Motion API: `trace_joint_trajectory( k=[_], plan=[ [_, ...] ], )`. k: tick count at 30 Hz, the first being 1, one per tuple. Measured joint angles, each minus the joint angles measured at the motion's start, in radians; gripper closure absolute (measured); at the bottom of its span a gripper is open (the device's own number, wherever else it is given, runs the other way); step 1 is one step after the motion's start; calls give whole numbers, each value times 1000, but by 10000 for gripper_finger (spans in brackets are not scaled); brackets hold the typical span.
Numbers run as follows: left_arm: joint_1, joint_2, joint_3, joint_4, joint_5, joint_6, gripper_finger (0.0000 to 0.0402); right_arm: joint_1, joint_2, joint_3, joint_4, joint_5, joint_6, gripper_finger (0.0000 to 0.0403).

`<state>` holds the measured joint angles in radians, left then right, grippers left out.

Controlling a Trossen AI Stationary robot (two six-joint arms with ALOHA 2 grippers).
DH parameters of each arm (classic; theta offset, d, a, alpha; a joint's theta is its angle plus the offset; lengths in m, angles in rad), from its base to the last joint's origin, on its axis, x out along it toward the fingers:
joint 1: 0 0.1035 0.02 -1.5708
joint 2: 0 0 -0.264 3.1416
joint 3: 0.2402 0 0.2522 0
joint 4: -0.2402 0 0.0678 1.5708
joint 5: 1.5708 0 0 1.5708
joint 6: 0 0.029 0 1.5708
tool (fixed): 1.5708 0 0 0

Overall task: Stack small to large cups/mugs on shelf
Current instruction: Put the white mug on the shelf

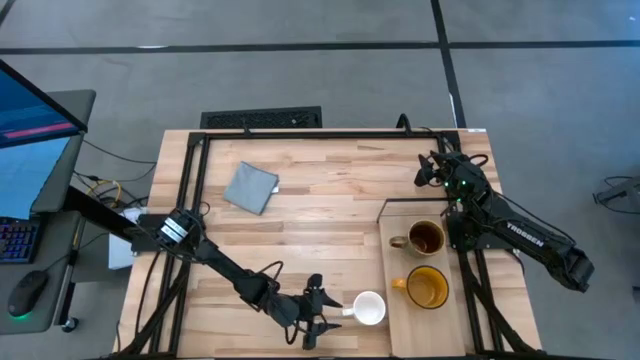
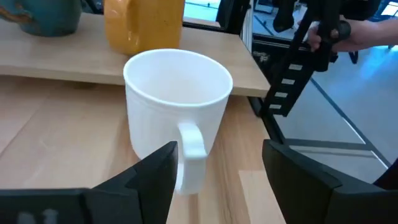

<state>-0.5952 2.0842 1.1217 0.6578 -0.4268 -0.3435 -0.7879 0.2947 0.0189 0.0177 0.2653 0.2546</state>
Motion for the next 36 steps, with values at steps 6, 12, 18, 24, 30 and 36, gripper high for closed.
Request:
trace_joint_trajectory(
  k=[6, 12, 18, 24, 30, 36],
  plan=[
    [15, 17, 0, -19, -93, -17, 176, 0, 0, 0, -1, -1, 0, 159],
    [32, 49, 41, -37, -57, -64, 175, 0, 0, 0, -1, -2, 0, 159],
    [25, 75, 122, -51, -60, 24, 175, 0, 0, 0, -1, -2, 0, 159],
    [39, 138, 219, -148, 16, -44, 175, 0, 0, 0, -1, -2, 0, 159],
    [53, 145, 233, -170, 56, -61, 175, 0, 0, 0, -1, -2, 0, 159],
    [52, 144, 233, -175, 55, -87, 175, 0, 0, 0, -1, -2, 0, 159]
  ],
)
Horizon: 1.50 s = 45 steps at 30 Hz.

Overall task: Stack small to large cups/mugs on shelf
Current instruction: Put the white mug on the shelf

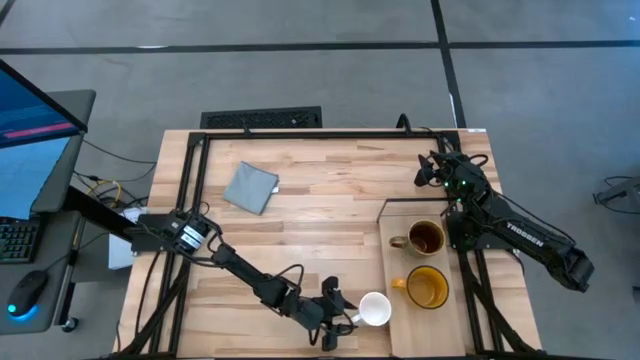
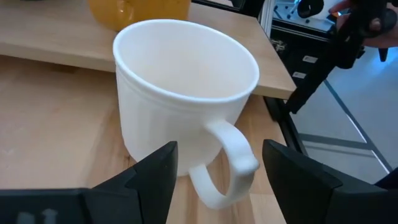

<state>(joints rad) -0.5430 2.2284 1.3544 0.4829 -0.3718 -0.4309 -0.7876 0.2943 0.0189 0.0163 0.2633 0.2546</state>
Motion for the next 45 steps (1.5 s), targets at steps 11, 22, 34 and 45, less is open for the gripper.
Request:
trace_joint_trajectory(
  k=[11, 22, 34, 45],
  plan=[
    [1, -2, 0, -1, -34, -2, 175, 0, 0, 0, 0, 0, 0, 159],
    [4, -3, 0, -31, -34, -36, 184, 0, 0, 0, 0, 0, -1, 159],
    [34, -3, -1, -21, 49, -52, 294, 0, 0, 0, 0, 0, -1, 159],
    [41, -3, -1, -21, 89, -64, 331, 0, 0, 0, 0, 0, -1, 159]
  ],
)
